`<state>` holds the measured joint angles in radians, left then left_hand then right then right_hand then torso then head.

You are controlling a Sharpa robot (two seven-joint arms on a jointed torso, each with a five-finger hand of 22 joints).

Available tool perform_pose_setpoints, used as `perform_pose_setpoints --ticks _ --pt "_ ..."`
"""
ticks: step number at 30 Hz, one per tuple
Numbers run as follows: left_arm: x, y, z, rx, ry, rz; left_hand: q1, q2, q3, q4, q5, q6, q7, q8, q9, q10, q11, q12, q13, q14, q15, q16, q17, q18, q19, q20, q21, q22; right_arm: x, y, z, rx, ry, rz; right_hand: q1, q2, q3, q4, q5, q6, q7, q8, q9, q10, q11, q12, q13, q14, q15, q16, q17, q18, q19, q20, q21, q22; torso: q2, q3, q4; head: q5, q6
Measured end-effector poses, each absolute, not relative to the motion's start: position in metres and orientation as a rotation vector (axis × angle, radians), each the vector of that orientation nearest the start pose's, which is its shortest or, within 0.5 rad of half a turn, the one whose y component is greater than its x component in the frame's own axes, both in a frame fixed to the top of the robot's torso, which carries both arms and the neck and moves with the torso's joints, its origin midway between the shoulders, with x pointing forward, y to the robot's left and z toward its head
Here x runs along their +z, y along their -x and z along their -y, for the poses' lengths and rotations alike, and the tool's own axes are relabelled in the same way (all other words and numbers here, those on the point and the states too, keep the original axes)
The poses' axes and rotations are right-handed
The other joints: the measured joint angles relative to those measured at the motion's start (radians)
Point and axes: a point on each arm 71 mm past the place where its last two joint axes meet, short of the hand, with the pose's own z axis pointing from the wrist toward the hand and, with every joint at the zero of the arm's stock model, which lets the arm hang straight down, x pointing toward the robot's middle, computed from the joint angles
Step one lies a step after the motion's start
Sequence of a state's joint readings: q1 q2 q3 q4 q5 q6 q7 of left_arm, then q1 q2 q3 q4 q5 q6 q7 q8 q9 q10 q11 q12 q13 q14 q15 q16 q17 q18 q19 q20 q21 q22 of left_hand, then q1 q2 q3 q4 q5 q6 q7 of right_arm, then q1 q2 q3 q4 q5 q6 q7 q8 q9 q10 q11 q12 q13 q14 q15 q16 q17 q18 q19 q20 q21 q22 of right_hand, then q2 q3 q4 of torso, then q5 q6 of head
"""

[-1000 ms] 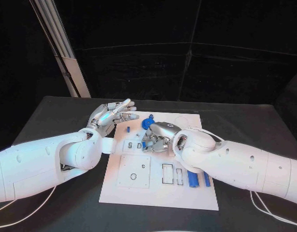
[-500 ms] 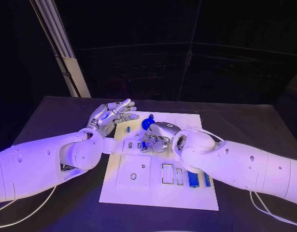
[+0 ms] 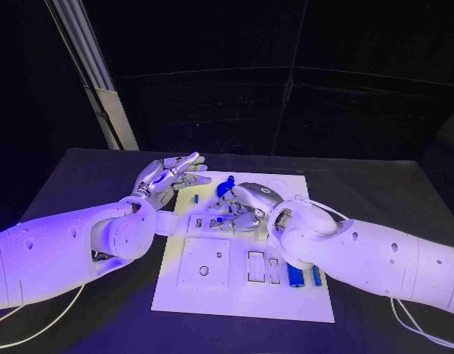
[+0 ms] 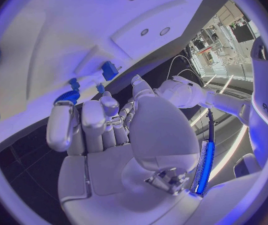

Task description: Assemble the parts on the task board

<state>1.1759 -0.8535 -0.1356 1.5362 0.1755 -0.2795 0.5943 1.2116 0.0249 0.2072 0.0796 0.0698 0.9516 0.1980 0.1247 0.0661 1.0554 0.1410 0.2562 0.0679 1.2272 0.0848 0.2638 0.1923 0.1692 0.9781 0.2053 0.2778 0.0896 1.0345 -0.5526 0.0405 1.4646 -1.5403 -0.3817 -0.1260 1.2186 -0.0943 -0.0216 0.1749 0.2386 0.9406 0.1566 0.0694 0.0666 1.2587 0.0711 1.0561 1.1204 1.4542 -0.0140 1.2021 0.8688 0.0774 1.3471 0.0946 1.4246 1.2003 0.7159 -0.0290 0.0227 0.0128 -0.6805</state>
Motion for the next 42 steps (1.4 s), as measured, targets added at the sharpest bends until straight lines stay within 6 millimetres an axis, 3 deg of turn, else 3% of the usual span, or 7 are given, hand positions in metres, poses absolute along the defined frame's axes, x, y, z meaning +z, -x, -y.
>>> perform_pose_setpoints --ticks 8,15,18,22,26,32,42 --pt "-0.213 -0.473 -0.223 -1.624 1.168 -1.330 -0.028 -0.028 -0.005 -0.003 0.000 0.060 -0.035 0.008 0.002 0.159 -0.055 0.009 0.029 0.229 -0.075 0.209 0.152 0.000 0.204 -0.077 0.124 0.055 -0.192 -0.454 0.093 1.042 0.190 -1.516 0.052 0.030 -0.024 -0.004 0.004 -0.010 0.004 0.000 0.001 -0.041 -0.002 -0.055 -0.054 -0.032 0.004 -0.099 -0.138 0.002 -0.059 0.007 -0.051 -0.088 -0.006 0.0012 -0.0012 0.007 0.005" --pt "-0.202 -0.485 -0.231 -1.522 1.034 -1.457 -0.077 -0.053 -0.102 0.047 -0.006 0.025 -0.062 0.068 0.018 0.182 -0.086 0.292 0.235 0.238 -0.110 0.963 0.909 0.000 0.340 -0.130 0.346 0.185 -0.162 -0.469 0.140 1.107 0.050 -1.511 0.139 0.067 0.005 -0.040 0.043 0.005 -0.007 0.024 0.005 -0.094 -0.011 -0.157 -0.153 -0.085 -0.003 -0.284 -0.356 0.041 -0.152 -0.001 -0.154 -0.256 -0.023 0.0068 -0.0037 0.016 -0.003" --pt "-0.199 -0.488 -0.230 -1.455 0.975 -1.569 -0.058 -0.034 -0.122 0.062 -0.006 0.016 -0.072 0.139 0.039 0.119 -0.093 0.468 0.365 0.240 -0.115 1.114 1.083 0.000 0.318 -0.137 0.445 0.257 -0.158 -0.475 0.163 1.119 -0.050 -1.529 0.161 0.078 0.017 -0.053 0.042 0.011 -0.009 0.033 0.005 -0.153 -0.013 -0.297 -0.279 -0.105 -0.004 -0.377 -0.418 0.071 -0.231 -0.002 -0.263 -0.416 -0.032 0.0094 -0.0058 0.021 -0.005" --pt "-0.195 -0.492 -0.224 -1.330 0.861 -1.778 -0.064 -0.011 -0.151 0.103 -0.005 -0.010 -0.078 0.215 0.063 0.058 -0.097 0.601 0.464 0.240 -0.115 1.154 1.116 0.000 0.281 -0.135 0.544 0.348 -0.155 -0.482 0.193 1.139 -0.203 -1.551 0.216 0.098 0.092 -0.060 0.020 0.048 -0.003 0.038 0.005 -0.164 -0.007 -0.586 -0.502 -0.180 0.006 -0.541 -0.487 0.102 -0.366 0.003 -0.481 -0.658 -0.042 0.0127 -0.0097 0.027 -0.011" --pt "-0.195 -0.493 -0.215 -1.155 0.708 -1.997 -0.081 -0.021 -0.191 0.150 -0.005 -0.021 -0.080 0.276 0.084 0.040 -0.102 0.655 0.501 0.240 -0.115 1.169 1.116 0.000 0.265 -0.132 0.603 0.411 -0.156 -0.486 0.215 1.165 -0.319 -1.568 0.244 0.074 0.174 -0.053 -0.019 0.070 0.015 0.038 0.001 -0.109 0.019 -0.808 -0.705 -0.274 0.044 -0.740 -0.571 0.102 -0.429 0.036 -0.669 -0.778 -0.053 0.0158 -0.0139 0.034 -0.016" --pt "-0.196 -0.500 -0.207 -0.881 0.519 -2.194 -0.160 -0.020 -0.272 0.210 -0.019 0.007 -0.108 0.374 0.129 0.139 -0.131 0.808 0.681 0.239 -0.137 1.258 1.116 -0.023 0.352 -0.152 0.811 0.687 -0.158 -0.490 0.232 1.197 -0.412 -1.570 0.222 0.029 0.267 -0.048 -0.029 0.063 0.038 0.002 0.000 -0.087 0.054 -0.980 -0.907 -0.326 0.098 -0.959 -0.684 0.102 -0.438 0.092 -0.885 -0.923 -0.064 0.0201 -0.0190 0.042 -0.023" --pt "-0.205 -0.510 -0.185 -0.554 0.321 -2.361 -0.136 0.033 -0.316 0.209 -0.020 -0.009 -0.125 0.446 0.178 0.156 -0.139 0.841 0.729 0.238 -0.146 1.270 1.116 -0.054 0.418 -0.169 0.966 0.915 -0.160 -0.497 0.244 1.220 -0.472 -1.559 0.210 0.010 0.343 -0.080 -0.029 0.068 0.039 0.000 0.000 -0.054 0.052 -0.992 -1.023 -0.241 0.087 -1.047 -0.750 0.101 -0.337 0.077 -0.967 -0.994 -0.072 0.0232 -0.0214 0.056 -0.029"
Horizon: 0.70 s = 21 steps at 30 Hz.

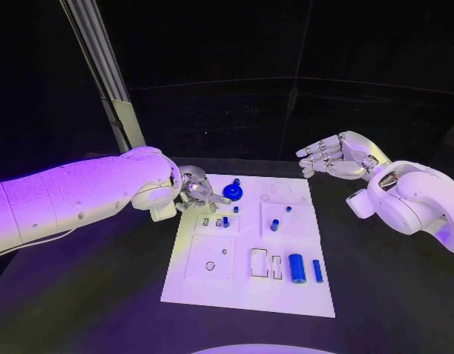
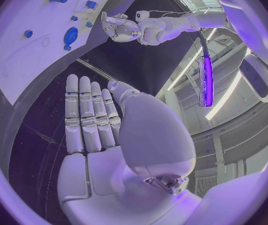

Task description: Assemble the parts on the task board

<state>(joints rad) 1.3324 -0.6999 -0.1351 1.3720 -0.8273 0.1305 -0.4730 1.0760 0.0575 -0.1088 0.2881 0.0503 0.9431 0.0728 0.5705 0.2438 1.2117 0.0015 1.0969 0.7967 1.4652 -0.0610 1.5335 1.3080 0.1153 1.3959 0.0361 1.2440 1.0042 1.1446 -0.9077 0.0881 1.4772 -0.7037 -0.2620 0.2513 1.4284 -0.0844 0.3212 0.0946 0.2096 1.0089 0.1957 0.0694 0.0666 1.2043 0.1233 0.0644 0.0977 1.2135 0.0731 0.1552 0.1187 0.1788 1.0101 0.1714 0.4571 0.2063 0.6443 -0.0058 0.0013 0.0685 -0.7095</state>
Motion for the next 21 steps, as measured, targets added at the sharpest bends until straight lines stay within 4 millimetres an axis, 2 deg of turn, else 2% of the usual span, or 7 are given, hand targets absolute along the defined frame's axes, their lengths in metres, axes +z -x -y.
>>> perform_pose_setpoints --ticks 4,6,7,12,21 --pt "-0.207 -0.513 -0.178 -0.500 0.281 -2.386 -0.003 0.028 -0.035 0.002 0.000 -0.012 -0.012 0.061 0.045 0.014 -0.014 0.034 0.043 0.002 -0.012 0.012 0.000 0.000 0.003 -0.003 0.019 0.025 -0.160 -0.498 0.246 1.224 -0.479 -1.554 -0.006 -0.006 0.014 -0.014 0.008 -0.007 0.007 0.000 0.000 -0.006 0.006 0.000 -0.025 0.000 0.000 -0.027 -0.017 0.000 0.002 0.002 -0.024 -0.016 0.001 -0.0003 0.0001 0.003 -0.002" --pt "-0.207 -0.514 -0.174 -0.485 0.264 -2.395 -0.003 0.028 -0.051 0.004 0.000 -0.020 -0.016 0.086 0.065 0.014 -0.014 0.039 0.050 0.002 -0.012 0.018 0.000 0.000 0.003 -0.003 0.025 0.037 -0.160 -0.498 0.246 1.225 -0.481 -1.552 -0.011 -0.011 0.017 -0.017 0.011 -0.011 0.011 0.000 0.000 -0.007 0.007 0.000 -0.031 0.002 0.002 -0.034 -0.023 0.000 0.003 0.004 -0.031 -0.022 0.001 -0.0007 0.0000 0.005 -0.004" --pt "-0.208 -0.515 -0.171 -0.476 0.255 -2.400 -0.003 0.028 -0.056 0.003 0.000 -0.023 -0.016 0.092 0.070 0.014 -0.014 0.040 0.051 0.002 -0.012 0.018 0.000 -0.009 0.003 -0.003 0.026 0.041 -0.160 -0.498 0.246 1.225 -0.483 -1.551 -0.011 -0.011 0.022 -0.018 0.015 -0.013 0.013 0.000 0.000 -0.011 0.011 0.000 -0.033 0.003 0.004 -0.038 -0.025 0.000 0.003 0.004 -0.032 -0.024 0.002 -0.0007 -0.0006 0.006 -0.004" --pt "-0.210 -0.519 -0.161 -0.447 0.220 -2.420 0.002 0.033 -0.077 0.002 0.000 -0.041 -0.016 0.117 0.093 0.018 -0.018 0.045 0.058 0.002 -0.012 0.018 0.000 -0.015 0.003 -0.003 0.031 0.050 -0.160 -0.499 0.247 1.226 -0.487 -1.549 -0.017 -0.017 0.033 -0.027 0.032 -0.016 0.016 0.000 0.000 -0.013 0.013 0.000 -0.035 0.003 0.004 -0.051 -0.035 0.000 0.007 0.007 -0.045 -0.033 0.002 -0.0003 -0.0011 0.008 -0.008" --pt "-0.217 -0.520 -0.149 -0.408 0.159 -2.464 0.010 0.033 -0.087 0.002 0.000 -0.053 -0.018 0.128 0.108 0.018 -0.018 0.045 0.060 0.002 -0.012 0.018 0.000 -0.015 0.003 -0.003 0.035 0.052 -0.161 -0.500 0.246 1.226 -0.492 -1.550 -0.030 -0.017 0.040 -0.034 0.060 -0.025 0.018 0.000 0.000 -0.020 0.020 0.000 -0.035 0.007 0.007 -0.062 -0.044 0.000 0.007 0.007 -0.056 -0.041 0.004 -0.0013 -0.0006 0.011 -0.013"
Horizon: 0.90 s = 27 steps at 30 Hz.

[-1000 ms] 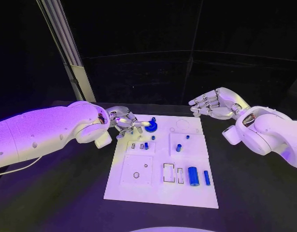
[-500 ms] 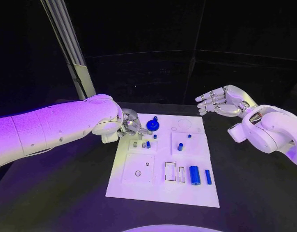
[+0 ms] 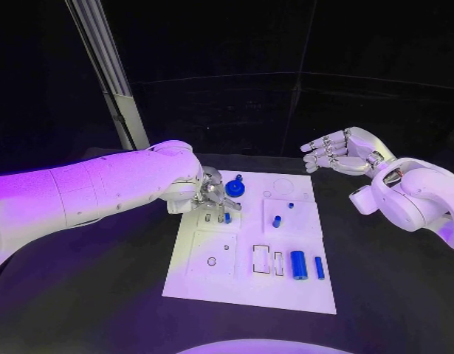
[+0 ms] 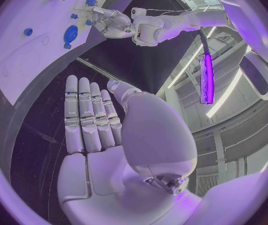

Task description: Assemble the parts on the task board

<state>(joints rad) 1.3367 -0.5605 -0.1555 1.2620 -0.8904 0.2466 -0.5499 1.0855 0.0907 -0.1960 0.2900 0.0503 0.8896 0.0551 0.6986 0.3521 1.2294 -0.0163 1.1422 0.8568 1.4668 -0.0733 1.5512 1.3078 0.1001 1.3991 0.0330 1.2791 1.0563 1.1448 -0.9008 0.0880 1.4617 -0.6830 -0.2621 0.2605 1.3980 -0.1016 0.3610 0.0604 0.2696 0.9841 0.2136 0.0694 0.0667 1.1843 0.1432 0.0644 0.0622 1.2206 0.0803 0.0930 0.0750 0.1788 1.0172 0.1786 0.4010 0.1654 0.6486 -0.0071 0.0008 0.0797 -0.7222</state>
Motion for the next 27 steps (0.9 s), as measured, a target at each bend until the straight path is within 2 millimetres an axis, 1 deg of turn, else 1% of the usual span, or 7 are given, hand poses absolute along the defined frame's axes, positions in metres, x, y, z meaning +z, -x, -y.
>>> perform_pose_setpoints --ticks 1,5,7,11,13,16,27 --pt "-0.2174 -0.5205 -0.1473 -0.405 0.152 -2.469 0.000 0.000 -0.001 0.001 0.000 0.000 0.000 0.000 0.000 0.000 0.000 0.000 0.000 0.000 0.000 0.000 0.000 0.000 0.000 0.000 0.000 0.000 -0.1614 -0.5005 0.2461 1.225 -0.493 -1.550 -0.005 -0.005 0.000 0.000 0.003 -0.002 0.002 0.000 0.000 0.000 0.000 0.000 0.000 0.000 0.000 -0.003 -0.001 0.000 0.000 0.000 0.000 -0.001 0.000 0.0000 0.0000 0.000 0.000" --pt "-0.2185 -0.5215 -0.1452 -0.390 0.137 -2.486 0.000 0.000 -0.003 -0.001 0.000 -0.004 0.003 0.000 0.003 0.000 0.000 0.000 0.002 0.000 0.000 0.005 0.000 0.000 0.000 0.000 0.000 0.002 -0.1618 -0.5012 0.2463 1.224 -0.496 -1.551 -0.005 -0.005 0.003 -0.003 0.004 -0.002 0.002 0.000 0.000 -0.004 0.004 0.000 0.000 -0.004 0.004 -0.003 -0.003 0.000 0.000 0.000 -0.006 -0.004 0.000 -0.0007 0.0003 -0.001 -0.002" --pt "-0.2191 -0.5220 -0.1449 -0.382 0.131 -2.494 0.005 0.005 -0.004 -0.002 0.000 -0.004 0.004 0.004 0.004 0.000 0.000 0.000 0.003 0.000 0.000 0.005 0.000 0.000 0.000 0.000 0.000 0.004 -0.1619 -0.5013 0.2461 1.223 -0.496 -1.551 -0.008 -0.001 0.003 -0.003 0.005 -0.006 0.006 0.000 0.000 -0.007 0.000 0.000 0.000 -0.004 0.004 -0.007 -0.003 0.000 0.000 0.000 -0.006 -0.004 0.000 -0.0007 0.0004 -0.001 -0.004" --pt "-0.2200 -0.5229 -0.1445 -0.368 0.122 -2.508 0.011 0.011 -0.004 -0.002 0.000 -0.011 0.004 0.011 0.010 0.000 0.000 0.004 0.003 0.000 0.000 0.005 0.000 0.000 0.000 0.000 0.004 0.006 -0.1622 -0.5017 0.2459 1.223 -0.497 -1.552 -0.013 -0.005 0.002 -0.003 0.009 -0.008 0.003 0.000 0.000 -0.011 0.003 0.000 0.000 -0.004 0.004 -0.007 -0.004 0.000 0.000 0.000 -0.010 -0.005 0.001 -0.0012 0.0005 -0.002 -0.006" --pt "-0.2206 -0.5233 -0.1438 -0.360 0.116 -2.515 0.020 0.020 -0.004 -0.002 0.000 -0.011 0.004 0.011 0.014 0.000 0.000 0.004 0.005 0.000 0.000 0.005 0.000 0.000 0.000 0.000 0.004 0.007 -0.1623 -0.5019 0.2456 1.223 -0.498 -1.553 -0.013 -0.005 0.005 -0.005 0.009 -0.008 0.003 0.000 0.000 -0.011 0.003 0.000 0.000 -0.004 0.004 -0.010 -0.005 0.000 0.000 0.000 -0.010 -0.007 0.001 -0.0012 0.0007 -0.002 -0.007" --pt "-0.2211 -0.5236 -0.1426 -0.353 0.110 -2.522 0.020 0.020 -0.004 -0.002 0.000 -0.018 0.004 0.015 0.018 0.000 0.000 0.004 0.005 0.000 0.000 0.005 0.000 0.000 0.000 0.000 0.004 0.010 -0.1624 -0.5020 0.2452 1.224 -0.498 -1.553 -0.013 -0.005 0.005 -0.005 0.009 -0.012 0.006 0.000 0.000 -0.011 0.003 0.000 0.000 -0.004 0.004 -0.012 -0.005 0.000 0.004 0.004 -0.010 -0.008 0.001 -0.0013 0.0007 -0.002 -0.007" --pt "-0.2223 -0.5260 -0.1387 -0.336 0.097 -2.535 0.051 0.024 0.003 -0.009 0.000 -0.025 0.003 0.026 0.030 0.000 0.000 0.009 0.011 0.000 0.000 0.005 0.000 0.000 0.000 0.000 0.012 0.019 -0.1634 -0.5032 0.2430 1.227 -0.499 -1.560 -0.013 -0.005 0.005 -0.005 0.009 -0.012 0.006 0.000 0.000 -0.014 0.007 0.000 0.000 -0.007 0.007 -0.012 -0.006 0.000 0.004 0.004 -0.015 -0.009 0.001 -0.0014 0.0009 -0.005 -0.012"
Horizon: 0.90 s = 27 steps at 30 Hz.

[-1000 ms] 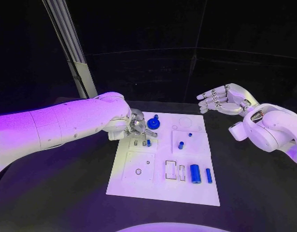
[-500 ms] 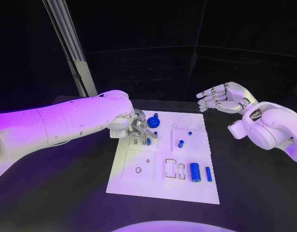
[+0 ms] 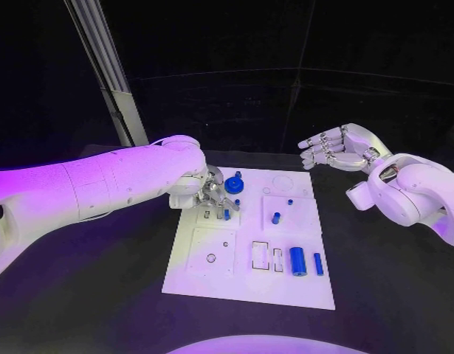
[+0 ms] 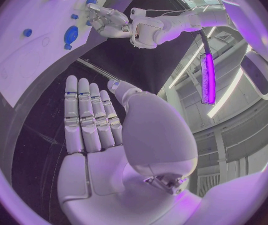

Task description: Assemble the parts on the task board

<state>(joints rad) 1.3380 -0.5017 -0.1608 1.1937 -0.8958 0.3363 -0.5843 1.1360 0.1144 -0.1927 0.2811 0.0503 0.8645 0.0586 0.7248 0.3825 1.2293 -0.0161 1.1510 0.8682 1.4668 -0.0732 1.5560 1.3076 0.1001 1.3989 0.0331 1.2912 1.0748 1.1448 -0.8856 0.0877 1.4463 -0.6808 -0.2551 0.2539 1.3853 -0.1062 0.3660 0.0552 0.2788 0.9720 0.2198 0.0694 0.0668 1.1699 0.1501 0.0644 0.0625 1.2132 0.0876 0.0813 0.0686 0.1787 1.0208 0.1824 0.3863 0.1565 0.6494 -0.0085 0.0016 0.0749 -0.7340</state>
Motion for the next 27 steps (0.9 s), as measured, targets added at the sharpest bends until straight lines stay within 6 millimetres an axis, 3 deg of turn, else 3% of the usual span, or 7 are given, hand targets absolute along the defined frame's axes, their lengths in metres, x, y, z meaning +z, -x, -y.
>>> perform_pose_setpoints --ticks 8,27 --pt "-0.2234 -0.5262 -0.1364 -0.331 0.087 -2.543 0.074 0.000 0.063 -0.021 0.000 -0.015 0.000 0.013 0.018 0.000 0.000 0.004 0.007 0.000 0.000 0.000 0.000 0.000 0.000 0.000 0.000 0.004 -0.1643 -0.5041 0.2419 1.228 -0.500 -1.565 -0.004 0.004 0.002 -0.002 0.004 0.000 0.000 0.000 0.000 0.000 0.000 0.000 0.000 0.000 0.000 0.000 0.000 0.000 0.000 0.000 0.000 -0.001 0.000 0.0006 0.0010 -0.001 -0.005" --pt "-0.2253 -0.5252 -0.1347 -0.313 0.067 -2.565 0.082 -0.017 0.095 -0.012 0.000 -0.016 -0.002 0.016 0.026 0.007 0.000 0.020 0.029 0.000 0.000 0.009 0.000 0.000 0.000 0.000 0.016 0.028 -0.1666 -0.5073 0.2439 1.212 -0.504 -1.573 -0.004 0.004 0.012 -0.012 0.004 -0.007 0.000 0.000 0.000 -0.004 -0.004 0.000 0.000 0.000 0.000 -0.004 -0.001 0.000 0.000 0.000 -0.004 -0.004 0.001 0.0014 0.0010 0.002 -0.010"
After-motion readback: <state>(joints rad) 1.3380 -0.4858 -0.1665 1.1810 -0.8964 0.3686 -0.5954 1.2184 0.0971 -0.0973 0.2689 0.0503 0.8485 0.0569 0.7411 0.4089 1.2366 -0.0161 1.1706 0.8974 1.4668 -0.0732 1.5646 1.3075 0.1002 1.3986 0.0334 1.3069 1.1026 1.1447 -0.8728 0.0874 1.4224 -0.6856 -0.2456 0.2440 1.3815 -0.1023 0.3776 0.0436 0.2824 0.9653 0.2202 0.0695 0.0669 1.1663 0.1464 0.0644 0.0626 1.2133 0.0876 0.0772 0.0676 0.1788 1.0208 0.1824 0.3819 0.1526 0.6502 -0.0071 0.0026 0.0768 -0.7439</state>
